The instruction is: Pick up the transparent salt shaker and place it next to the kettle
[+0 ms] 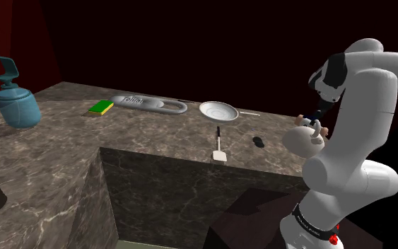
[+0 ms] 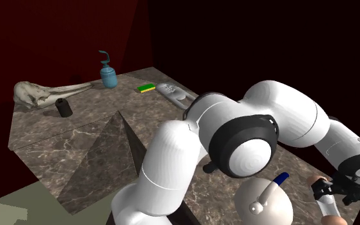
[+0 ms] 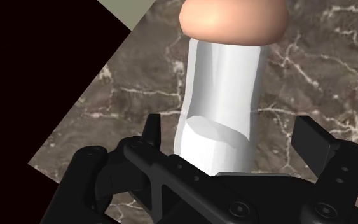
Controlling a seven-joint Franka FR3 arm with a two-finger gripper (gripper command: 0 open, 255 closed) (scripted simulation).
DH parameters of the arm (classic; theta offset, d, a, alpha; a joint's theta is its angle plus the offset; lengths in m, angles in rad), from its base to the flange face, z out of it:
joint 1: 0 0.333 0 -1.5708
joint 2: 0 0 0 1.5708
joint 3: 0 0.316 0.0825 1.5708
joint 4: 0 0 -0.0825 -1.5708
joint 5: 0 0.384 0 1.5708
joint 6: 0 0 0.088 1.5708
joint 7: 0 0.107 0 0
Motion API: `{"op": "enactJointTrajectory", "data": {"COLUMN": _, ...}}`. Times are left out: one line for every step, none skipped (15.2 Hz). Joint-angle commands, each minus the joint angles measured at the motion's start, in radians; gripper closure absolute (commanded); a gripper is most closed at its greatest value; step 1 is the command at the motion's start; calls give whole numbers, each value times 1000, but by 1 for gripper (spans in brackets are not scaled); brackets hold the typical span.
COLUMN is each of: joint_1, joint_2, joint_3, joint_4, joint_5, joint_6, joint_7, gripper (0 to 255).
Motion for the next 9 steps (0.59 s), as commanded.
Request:
{"op": "enactJointTrajectory", "data": {"joint_1": 6, "joint_2": -25, "joint_3": -10, "joint_4": 24, "joint_5": -19, "joint_6": -46, "joint_7": 12, "gripper": 0}}
{"op": "enactJointTrajectory", "data": {"joint_1": 9, "joint_2": -37, "joint_3": -14, "joint_4": 36, "joint_5": -27, "joint_6": -67, "joint_7": 18, "gripper": 0}}
{"op": "enactJointTrajectory", "data": {"joint_1": 9, "joint_2": -37, "joint_3": -14, "joint_4": 36, "joint_5": -27, "joint_6": -67, "joint_7": 18, "gripper": 0}}
{"op": "enactJointTrajectory", "data": {"joint_1": 9, "joint_2": -37, "joint_3": -14, "joint_4": 36, "joint_5": -27, "joint_6": -67, "joint_7": 18, "gripper": 0}}
{"op": "enactJointTrajectory", "data": {"joint_1": 9, "joint_2": -37, "joint_3": -14, "joint_4": 36, "joint_5": -27, "joint_6": -67, "joint_7": 18, "gripper": 0}}
{"op": "enactJointTrajectory", "data": {"joint_1": 9, "joint_2": -37, "joint_3": -14, "joint_4": 36, "joint_5": -27, "joint_6": -67, "joint_7": 18, "gripper": 0}}
{"op": "enactJointTrajectory", "data": {"joint_1": 9, "joint_2": -37, "joint_3": -14, "joint_4": 36, "joint_5": -27, "joint_6": -67, "joint_7": 18, "gripper": 0}}
{"op": "enactJointTrajectory", "data": {"joint_1": 9, "joint_2": -37, "joint_3": -14, "joint_4": 36, "joint_5": -27, "joint_6": -67, "joint_7": 18, "gripper": 0}}
{"op": "enactJointTrajectory", "data": {"joint_1": 9, "joint_2": -37, "joint_3": -14, "joint_4": 36, "joint_5": -27, "joint_6": -67, "joint_7": 18, "gripper": 0}}
